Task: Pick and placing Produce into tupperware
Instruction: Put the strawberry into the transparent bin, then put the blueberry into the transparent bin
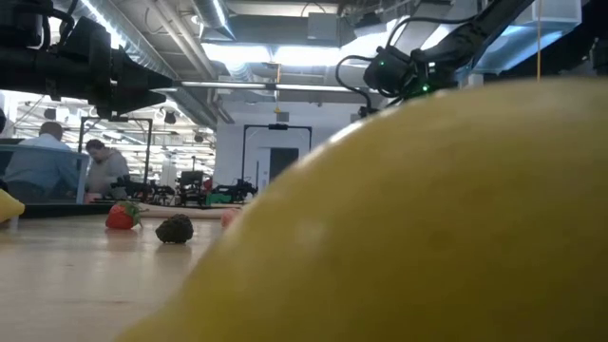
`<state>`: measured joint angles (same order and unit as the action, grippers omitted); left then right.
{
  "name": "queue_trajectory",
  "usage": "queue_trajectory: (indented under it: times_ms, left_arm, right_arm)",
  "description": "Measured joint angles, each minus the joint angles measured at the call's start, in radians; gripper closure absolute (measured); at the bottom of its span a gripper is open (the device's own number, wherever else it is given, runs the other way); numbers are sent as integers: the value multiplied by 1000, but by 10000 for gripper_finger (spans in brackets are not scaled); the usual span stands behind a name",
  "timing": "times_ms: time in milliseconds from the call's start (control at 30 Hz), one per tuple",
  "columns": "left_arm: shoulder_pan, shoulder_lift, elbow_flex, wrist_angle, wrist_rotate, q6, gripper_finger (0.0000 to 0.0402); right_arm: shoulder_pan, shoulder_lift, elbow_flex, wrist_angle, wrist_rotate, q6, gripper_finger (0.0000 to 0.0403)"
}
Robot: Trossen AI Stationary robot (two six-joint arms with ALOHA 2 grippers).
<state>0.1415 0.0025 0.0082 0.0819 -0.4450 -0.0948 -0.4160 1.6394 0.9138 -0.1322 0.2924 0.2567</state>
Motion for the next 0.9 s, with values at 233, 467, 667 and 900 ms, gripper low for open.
queue_trajectory:
  times_ms: [233, 467, 667, 900]
  left_arm:
    - [0, 0, 0, 0, 0, 0, 111]
    - [0, 0, 0, 0, 0, 0, 111]
    - [0, 0, 0, 0, 0, 0, 111]
    - [0, 0, 0, 0, 0, 0, 111]
  right_arm:
    - [0, -2, 0, -1, -13, -7, 297]
    - [0, -91, 0, 5, -102, -23, 195]
    - [44, -205, 0, 17, -381, -134, 148]
    - [214, -208, -26, 153, -317, 0, 144]
